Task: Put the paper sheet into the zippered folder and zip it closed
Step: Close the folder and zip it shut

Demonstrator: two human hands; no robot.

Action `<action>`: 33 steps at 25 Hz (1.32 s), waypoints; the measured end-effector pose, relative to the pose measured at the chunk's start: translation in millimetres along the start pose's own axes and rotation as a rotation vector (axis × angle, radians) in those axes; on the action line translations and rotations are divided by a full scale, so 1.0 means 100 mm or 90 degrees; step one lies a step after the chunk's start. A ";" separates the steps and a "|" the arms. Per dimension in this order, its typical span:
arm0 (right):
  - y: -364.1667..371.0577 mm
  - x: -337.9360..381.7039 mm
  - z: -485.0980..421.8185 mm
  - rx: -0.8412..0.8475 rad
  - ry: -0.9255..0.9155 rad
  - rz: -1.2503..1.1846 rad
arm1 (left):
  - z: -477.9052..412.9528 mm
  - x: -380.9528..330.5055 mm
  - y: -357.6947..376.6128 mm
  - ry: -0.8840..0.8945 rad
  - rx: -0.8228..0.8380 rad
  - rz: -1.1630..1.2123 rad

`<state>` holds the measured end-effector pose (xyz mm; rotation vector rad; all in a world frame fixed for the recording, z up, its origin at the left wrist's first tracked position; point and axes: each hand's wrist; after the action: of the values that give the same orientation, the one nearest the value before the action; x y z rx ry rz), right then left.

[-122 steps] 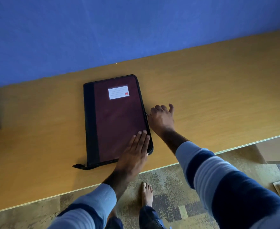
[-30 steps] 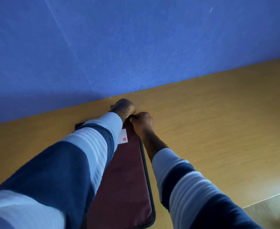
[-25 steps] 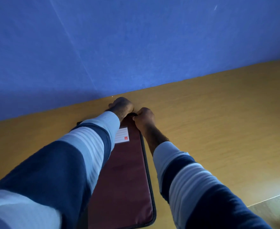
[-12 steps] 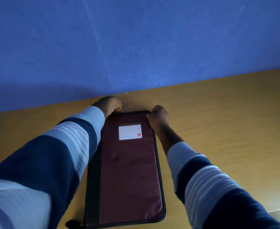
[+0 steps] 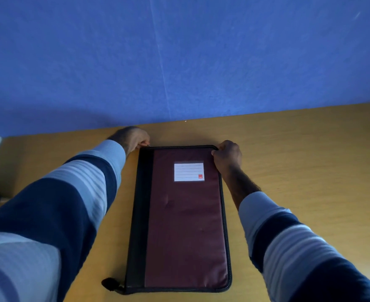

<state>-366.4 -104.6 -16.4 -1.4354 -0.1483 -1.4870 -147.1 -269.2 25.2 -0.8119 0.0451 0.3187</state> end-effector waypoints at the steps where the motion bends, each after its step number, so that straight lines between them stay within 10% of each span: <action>1: 0.00 -0.01 0.02 -0.006 -0.016 0.027 | -0.03 0.08 -0.02 -0.015 -0.009 0.032; 12: 0.10 -0.37 0.07 0.014 -0.292 0.421 | -0.03 0.34 0.12 0.006 -0.069 0.252; 21: 0.00 -0.54 0.23 0.063 -0.284 0.436 | 0.55 1.10 1.01 0.294 -0.299 0.043; 33: -0.12 -0.87 1.74 -0.024 -0.044 0.235 | 1.49 1.79 1.71 0.205 -0.337 -0.030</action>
<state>-277.3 68.4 -30.7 -1.4548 0.0995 -1.1449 -40.1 -5.2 -21.4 -1.3823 0.2501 0.1502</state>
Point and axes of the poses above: each hand's wrist, its own z-axis away from the middle knuckle, its own y-axis out of the palm, x = y × z, and after that the axes turned 13 degrees about -z, right-handed
